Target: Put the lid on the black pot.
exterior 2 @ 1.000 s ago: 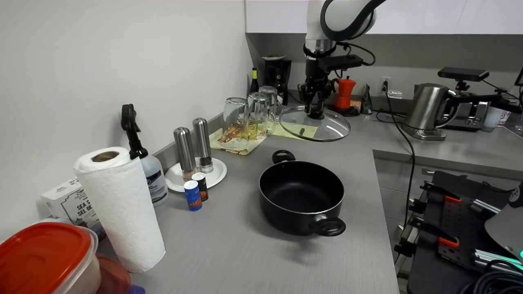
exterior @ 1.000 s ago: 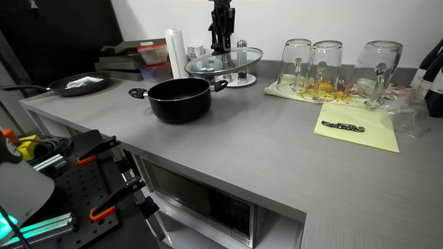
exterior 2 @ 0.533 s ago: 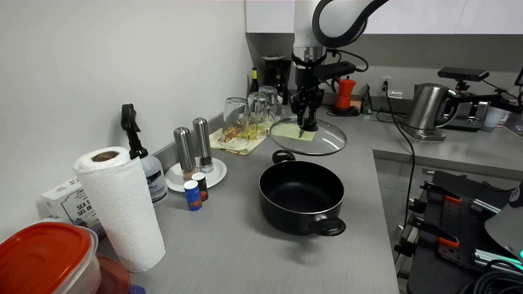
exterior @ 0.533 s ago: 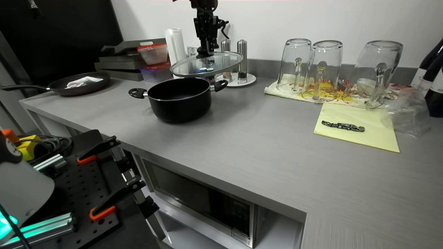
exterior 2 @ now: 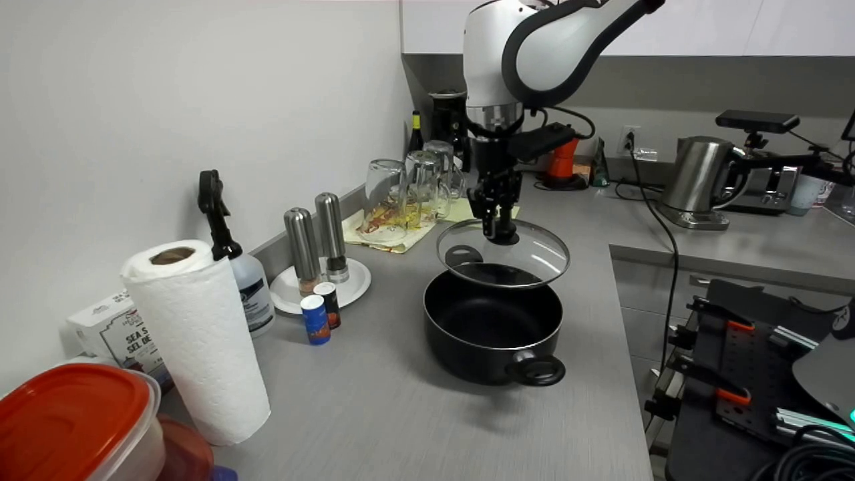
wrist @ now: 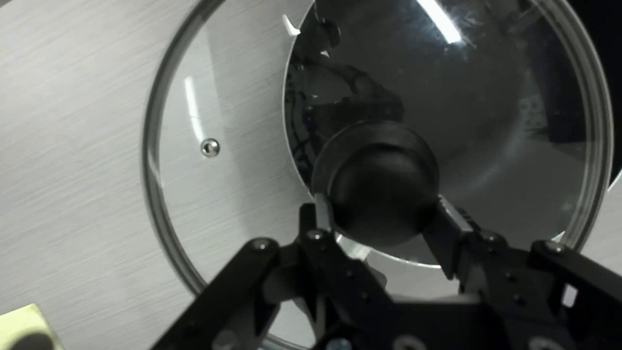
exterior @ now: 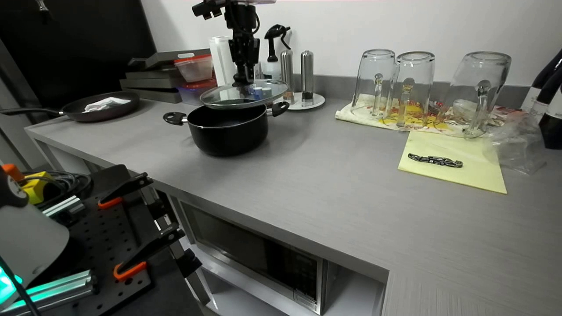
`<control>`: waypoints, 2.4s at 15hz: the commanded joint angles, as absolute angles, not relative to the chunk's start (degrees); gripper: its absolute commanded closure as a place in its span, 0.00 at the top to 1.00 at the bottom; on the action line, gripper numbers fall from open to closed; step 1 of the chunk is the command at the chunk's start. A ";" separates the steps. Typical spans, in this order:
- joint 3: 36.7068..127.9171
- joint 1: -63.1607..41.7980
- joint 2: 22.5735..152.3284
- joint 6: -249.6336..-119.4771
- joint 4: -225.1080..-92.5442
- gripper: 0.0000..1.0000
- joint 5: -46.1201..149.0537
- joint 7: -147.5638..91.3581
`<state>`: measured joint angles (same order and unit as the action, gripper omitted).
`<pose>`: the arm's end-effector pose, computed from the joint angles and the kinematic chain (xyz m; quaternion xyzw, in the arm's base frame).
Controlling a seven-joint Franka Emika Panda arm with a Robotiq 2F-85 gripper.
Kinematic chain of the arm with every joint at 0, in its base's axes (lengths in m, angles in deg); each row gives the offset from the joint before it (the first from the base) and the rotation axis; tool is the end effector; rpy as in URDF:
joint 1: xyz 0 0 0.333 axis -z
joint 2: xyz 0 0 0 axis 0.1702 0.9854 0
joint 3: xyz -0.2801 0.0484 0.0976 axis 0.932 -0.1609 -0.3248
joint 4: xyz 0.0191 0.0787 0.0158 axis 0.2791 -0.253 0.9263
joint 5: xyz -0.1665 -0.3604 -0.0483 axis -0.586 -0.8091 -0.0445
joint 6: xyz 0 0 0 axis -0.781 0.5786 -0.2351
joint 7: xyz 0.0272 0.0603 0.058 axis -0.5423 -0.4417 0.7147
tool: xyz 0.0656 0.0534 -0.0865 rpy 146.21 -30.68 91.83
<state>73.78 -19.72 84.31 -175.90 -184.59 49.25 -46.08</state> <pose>0.5557 0.1392 0.2806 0.9976 -0.0429 -0.0374 0.0397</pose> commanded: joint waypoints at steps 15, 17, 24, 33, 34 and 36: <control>73.02 -25.37 89.41 -180.95 -185.22 0.24 45.37 -46.35; 72.89 -25.80 89.15 -181.39 -185.59 0.24 45.21 -46.25; 72.20 -26.80 88.85 -182.09 -186.78 0.24 45.06 -45.86; 71.80 -26.39 88.99 -182.16 -186.92 0.24 46.10 -44.90; 71.64 -26.29 88.90 -182.22 -186.85 0.24 46.46 -44.64; 71.44 -26.15 88.58 -182.42 -186.90 0.24 46.92 -44.25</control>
<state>72.33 -26.53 90.32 -181.62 -185.75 46.04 -45.91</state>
